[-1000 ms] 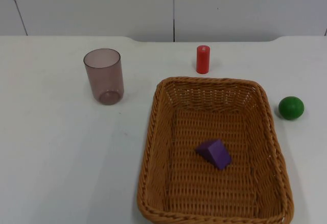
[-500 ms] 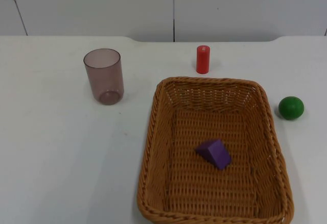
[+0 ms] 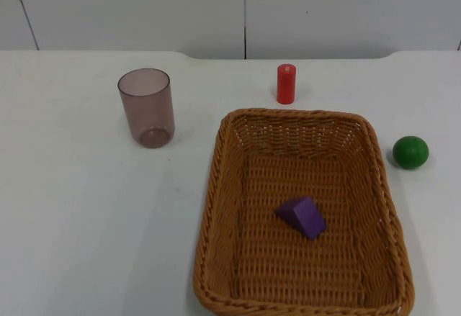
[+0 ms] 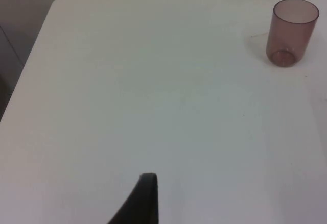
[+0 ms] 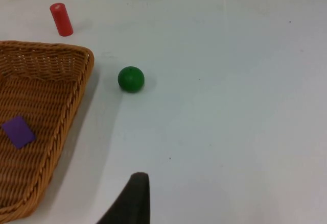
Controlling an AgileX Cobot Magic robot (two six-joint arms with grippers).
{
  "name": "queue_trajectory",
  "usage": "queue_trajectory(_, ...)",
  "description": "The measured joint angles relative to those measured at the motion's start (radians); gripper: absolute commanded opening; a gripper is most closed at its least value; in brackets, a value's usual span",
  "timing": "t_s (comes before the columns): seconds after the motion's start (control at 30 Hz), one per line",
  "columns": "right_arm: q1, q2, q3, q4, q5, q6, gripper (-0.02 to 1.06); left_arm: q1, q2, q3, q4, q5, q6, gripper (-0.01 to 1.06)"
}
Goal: Pick up the basket with the left hand and place the triangular block into the basket with the right hand.
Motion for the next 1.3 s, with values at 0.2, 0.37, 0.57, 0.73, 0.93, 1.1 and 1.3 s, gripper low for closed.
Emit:
queue_trajectory(0.2, 0.0, 0.0, 0.0, 0.0, 0.0, 0.0, 1.05, 0.0, 0.0, 0.0, 0.0, 0.0, 0.0, 1.05)
queue_trajectory(0.37, 0.0, 0.0, 0.0, 0.0, 0.0, 0.0, 1.05, 0.0, 0.0, 0.0, 0.0, 0.0, 0.0, 1.05)
queue_trajectory(0.57, 0.0, 0.0, 0.0, 0.0, 0.0, 0.0, 1.05, 0.0, 0.0, 0.0, 0.0, 0.0, 0.0, 1.05)
queue_trajectory(0.73, 0.0, 0.0, 0.0, 0.0, 0.0, 0.0, 1.05, 0.0, 0.0, 0.0, 0.0, 0.0, 0.0, 1.05)
queue_trajectory(0.93, 0.0, 0.0, 0.0, 0.0, 0.0, 0.0, 1.05, 0.0, 0.0, 0.0, 0.0, 0.0, 0.0, 1.05)
queue_trajectory(1.1, 0.0, 0.0, 0.0, 0.0, 0.0, 0.0, 1.05, 0.0, 0.0, 0.0, 0.0, 0.0, 0.0, 1.05)
queue_trajectory(1.3, 0.0, 0.0, 0.0, 0.0, 0.0, 0.0, 1.05, 0.0, 0.0, 0.0, 0.0, 0.0, 0.0, 1.05)
